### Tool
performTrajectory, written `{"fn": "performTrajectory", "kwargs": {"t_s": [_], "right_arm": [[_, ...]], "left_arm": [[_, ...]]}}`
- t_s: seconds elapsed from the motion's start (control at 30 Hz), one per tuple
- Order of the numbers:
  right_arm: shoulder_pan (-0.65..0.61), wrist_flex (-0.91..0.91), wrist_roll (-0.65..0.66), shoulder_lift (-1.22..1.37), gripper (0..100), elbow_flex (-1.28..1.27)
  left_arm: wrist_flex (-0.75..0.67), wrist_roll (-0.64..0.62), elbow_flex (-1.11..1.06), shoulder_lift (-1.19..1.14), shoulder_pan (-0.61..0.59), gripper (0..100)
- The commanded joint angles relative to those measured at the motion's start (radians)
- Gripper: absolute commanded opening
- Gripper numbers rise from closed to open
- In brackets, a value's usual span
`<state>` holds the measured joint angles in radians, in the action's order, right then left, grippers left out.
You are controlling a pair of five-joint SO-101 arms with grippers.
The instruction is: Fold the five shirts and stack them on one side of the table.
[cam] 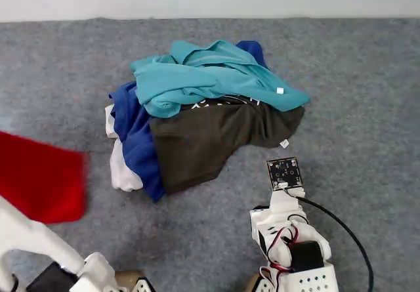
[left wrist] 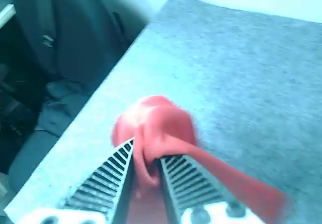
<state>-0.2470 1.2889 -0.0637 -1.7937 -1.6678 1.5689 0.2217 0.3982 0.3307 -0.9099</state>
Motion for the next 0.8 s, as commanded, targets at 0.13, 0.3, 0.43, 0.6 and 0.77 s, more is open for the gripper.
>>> {"fn": "performTrajectory", "kwargs": {"t_s": [0.13,0.3,0.43,0.6,0.77], "right_arm": [[0.005,0.007,0.011,0.002,1.0,-0.017],[0.005,0.007,0.011,0.002,1.0,-0.017],[0.005,0.007,0.011,0.002,1.0,-0.017],[0.005,0.007,0.011,0.002,1.0,-0.017],[0.005,0.007,0.011,0.002,1.0,-0.017]], "left_arm": [[-0.034,0.072,0.035,0.034,0.003,5],[0.031,0.086,-0.005,0.04,0.046,26],[0.141,0.16,-0.008,0.034,0.126,29],[0.161,0.167,-0.102,0.038,0.273,28],[0.141,0.138,-0.288,0.032,0.479,28]]}}
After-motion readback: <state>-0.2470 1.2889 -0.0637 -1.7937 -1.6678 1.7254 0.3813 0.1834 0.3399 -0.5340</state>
